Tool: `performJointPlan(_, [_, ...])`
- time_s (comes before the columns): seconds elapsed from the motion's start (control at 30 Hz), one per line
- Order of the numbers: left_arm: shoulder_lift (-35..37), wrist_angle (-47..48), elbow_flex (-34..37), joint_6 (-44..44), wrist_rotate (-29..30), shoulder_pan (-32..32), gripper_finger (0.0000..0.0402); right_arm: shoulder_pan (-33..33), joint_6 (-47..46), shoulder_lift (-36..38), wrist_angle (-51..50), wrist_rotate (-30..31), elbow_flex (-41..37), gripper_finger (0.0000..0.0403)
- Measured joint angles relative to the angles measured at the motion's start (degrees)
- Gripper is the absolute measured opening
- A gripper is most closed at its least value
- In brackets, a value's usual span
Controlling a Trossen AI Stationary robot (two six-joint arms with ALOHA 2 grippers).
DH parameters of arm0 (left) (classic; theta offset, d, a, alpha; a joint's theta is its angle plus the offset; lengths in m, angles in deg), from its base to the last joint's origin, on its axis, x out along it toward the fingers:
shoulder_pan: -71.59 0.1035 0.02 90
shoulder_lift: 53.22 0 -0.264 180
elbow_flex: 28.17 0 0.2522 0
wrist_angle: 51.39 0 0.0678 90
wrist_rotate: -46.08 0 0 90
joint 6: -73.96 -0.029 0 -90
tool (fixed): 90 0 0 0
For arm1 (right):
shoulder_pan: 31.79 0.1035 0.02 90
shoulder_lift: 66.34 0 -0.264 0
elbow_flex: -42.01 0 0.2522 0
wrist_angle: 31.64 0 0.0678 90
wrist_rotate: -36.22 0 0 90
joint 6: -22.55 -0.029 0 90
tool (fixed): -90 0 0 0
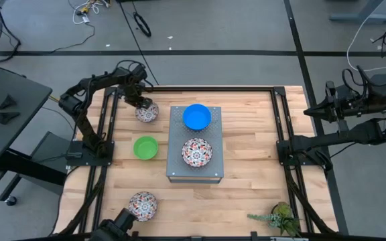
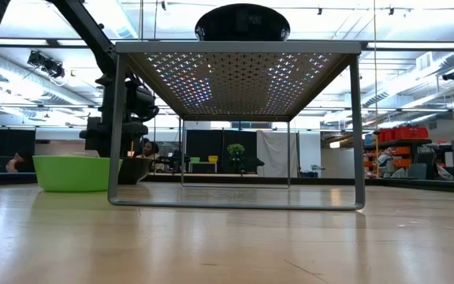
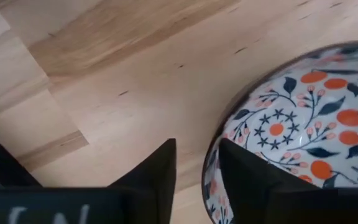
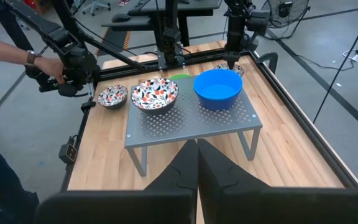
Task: Pick & Place Mini bowls
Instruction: Stack the top white patterned bowl on top of the white patterned bowl on the shelf
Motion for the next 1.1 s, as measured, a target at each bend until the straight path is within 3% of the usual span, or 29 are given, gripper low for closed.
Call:
performJointPlan(0.4, [0.3,0.9,-0.2,-0.3,-1.5,-0.2,0.0020,0.0,0.0,0.0,0.0,0.0,0.0,0.0003])
performJointPlan(0.73, [0.9,2.3,-0.1,-1.0,-3.3,-0.1,0.0017,0.0,0.0,0.0,0.0,0.0,0.0,0.0003])
performJointPlan(1.1, [8.8,6.0,0.1,-1.2,-2.6,-0.2,0.0011,0.0,0.0,0.0,0.0,0.0,0.0,0.0003])
